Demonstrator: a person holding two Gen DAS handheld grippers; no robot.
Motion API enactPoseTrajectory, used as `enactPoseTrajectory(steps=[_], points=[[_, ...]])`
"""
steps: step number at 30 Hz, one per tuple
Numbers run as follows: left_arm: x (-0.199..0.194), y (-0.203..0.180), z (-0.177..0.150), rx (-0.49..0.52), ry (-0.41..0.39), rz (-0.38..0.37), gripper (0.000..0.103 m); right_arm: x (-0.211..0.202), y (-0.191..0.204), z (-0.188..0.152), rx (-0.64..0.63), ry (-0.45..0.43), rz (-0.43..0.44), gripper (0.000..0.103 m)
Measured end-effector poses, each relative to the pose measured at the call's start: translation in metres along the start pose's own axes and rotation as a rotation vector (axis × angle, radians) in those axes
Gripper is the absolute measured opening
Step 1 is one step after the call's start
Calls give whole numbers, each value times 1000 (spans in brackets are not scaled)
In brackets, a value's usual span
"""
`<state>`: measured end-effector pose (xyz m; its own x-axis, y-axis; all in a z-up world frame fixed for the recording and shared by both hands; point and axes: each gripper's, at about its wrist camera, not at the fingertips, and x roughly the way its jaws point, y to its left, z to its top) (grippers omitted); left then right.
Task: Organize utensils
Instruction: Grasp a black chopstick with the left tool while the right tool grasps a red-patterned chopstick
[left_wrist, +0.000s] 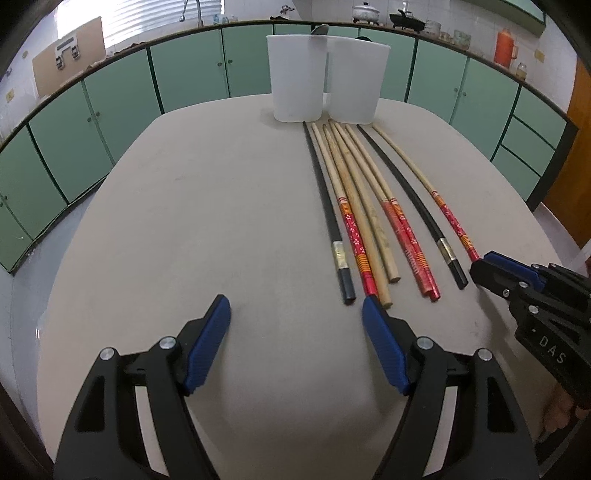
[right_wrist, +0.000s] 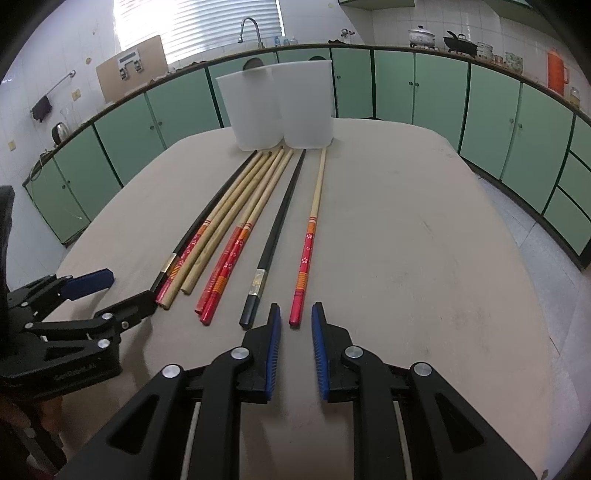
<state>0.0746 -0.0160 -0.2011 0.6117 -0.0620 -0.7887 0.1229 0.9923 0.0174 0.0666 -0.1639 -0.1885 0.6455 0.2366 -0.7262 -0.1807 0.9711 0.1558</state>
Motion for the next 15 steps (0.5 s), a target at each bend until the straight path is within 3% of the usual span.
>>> enactPoseTrajectory(steps=[7, 9, 11, 15], points=[[3, 0, 3, -12, -10, 4, 68, 0, 0, 1, 3, -4, 1, 17], [3, -1, 5, -10, -12, 3, 60, 1, 0, 1, 0, -5, -1, 17], [3, -3, 7, -6, -12, -6, 44, 2, 0, 2, -4, -3, -6, 17], [5, -4, 11, 10, -9, -9, 20, 4, 1, 4, -6, 4, -18, 7]])
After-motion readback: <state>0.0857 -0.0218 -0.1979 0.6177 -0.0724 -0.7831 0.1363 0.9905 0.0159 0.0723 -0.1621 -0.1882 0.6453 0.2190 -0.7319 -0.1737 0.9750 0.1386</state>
